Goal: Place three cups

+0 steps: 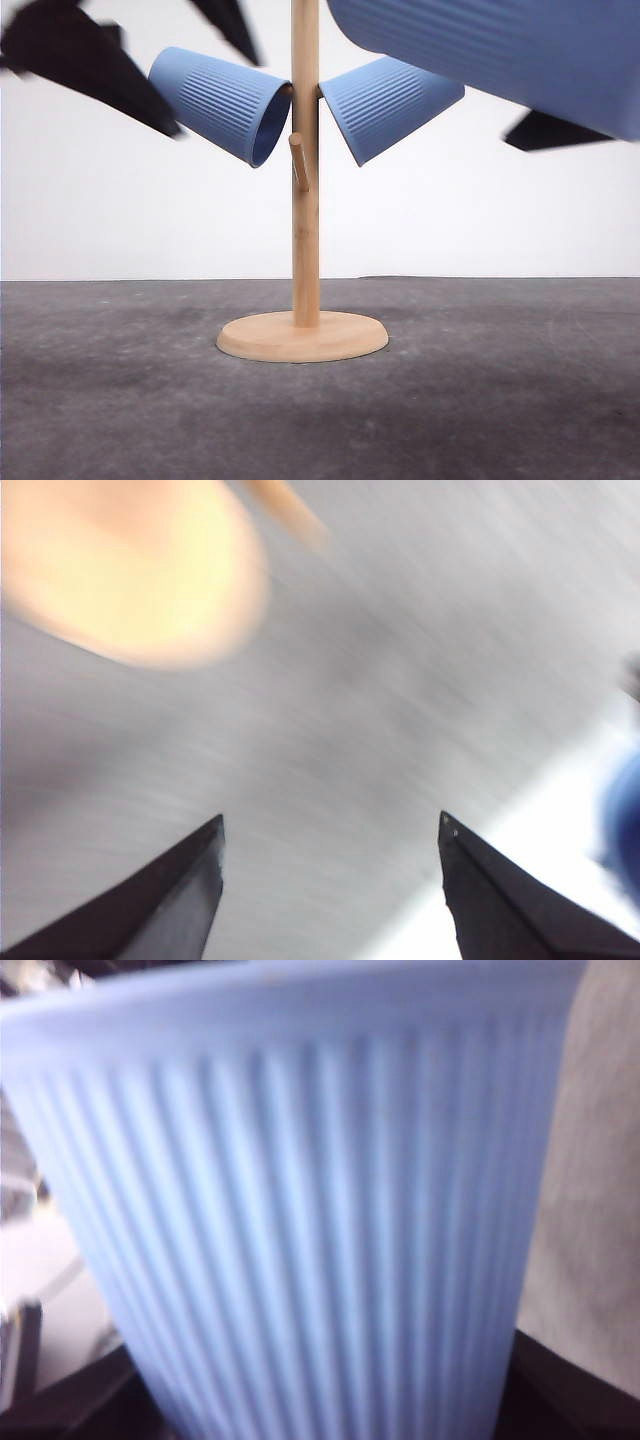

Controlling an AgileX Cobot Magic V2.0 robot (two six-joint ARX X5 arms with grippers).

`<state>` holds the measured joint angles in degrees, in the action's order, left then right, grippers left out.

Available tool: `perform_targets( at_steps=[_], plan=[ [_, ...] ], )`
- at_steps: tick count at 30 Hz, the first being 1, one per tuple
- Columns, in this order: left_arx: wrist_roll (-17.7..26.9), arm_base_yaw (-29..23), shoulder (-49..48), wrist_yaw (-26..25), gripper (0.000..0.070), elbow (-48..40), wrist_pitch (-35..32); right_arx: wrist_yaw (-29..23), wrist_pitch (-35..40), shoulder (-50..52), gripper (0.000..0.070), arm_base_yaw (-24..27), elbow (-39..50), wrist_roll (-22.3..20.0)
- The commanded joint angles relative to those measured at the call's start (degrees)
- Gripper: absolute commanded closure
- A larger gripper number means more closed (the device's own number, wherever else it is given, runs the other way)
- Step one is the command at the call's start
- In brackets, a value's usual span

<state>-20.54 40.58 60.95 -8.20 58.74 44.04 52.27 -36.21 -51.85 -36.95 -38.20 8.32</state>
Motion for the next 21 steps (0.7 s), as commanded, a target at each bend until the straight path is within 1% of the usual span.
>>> perform_targets(
  at_steps=[1, 4, 6, 10, 13, 15, 17, 19, 21],
  plan=[
    [2.68, -0.65, -1.96, 4.11, 0.0299, 1.18, 0.63, 0.2, 4.43, -1.03, 0.0277, -0.26, -0.18, 9.99],
    [4.17, -3.77, -6.23, 7.45, 0.0299, 0.39, 2.72, 0.26, 12.45, -3.44, 0.0277, -0.47, 0.36, 20.14],
    [5.65, -6.35, -8.73, 7.88, 0.0299, -0.41, 4.15, 0.13, 16.7, -6.01, 0.0276, -1.2, 0.5, 24.46],
    [8.43, -11.56, -12.92, 7.91, 0.0299, -2.67, 5.69, 0.24, 24.28, -11.94, 0.0276, -2.83, 0.55, 31.62],
    [9.64, -15.14, -15.47, 7.55, 0.0299, -4.81, 5.78, 0.35, 32.02, -16.25, 0.0276, -3.04, 0.55, 39.71],
    [10.22, -17.07, -16.77, 6.42, 0.0299, -5.85, 5.8, 0.59, 36.41, -18.45, 0.0277, -3.02, 0.55, 45.53],
    [10.84, -18.48, -17.8, 5.39, 0.0299, -6.56, 5.74, 1.6, 38.74, -20.04, 0.0277, -2.93, 0.55, 50.62],
    [11.44, -19.62, -18.58, 4.82, 0.0299, -7.13, 5.7, 3.6, 39.26, -20.87, 0.0277, -2.93, 0.55, 54.7],
    [12.64, -20.7, -19.04, 3.98, 0.0299, -7.56, 5.75, 7.13, 39.11, -21.15, 0.0277, -2.93, 0.55, 59.87]
  ],
)
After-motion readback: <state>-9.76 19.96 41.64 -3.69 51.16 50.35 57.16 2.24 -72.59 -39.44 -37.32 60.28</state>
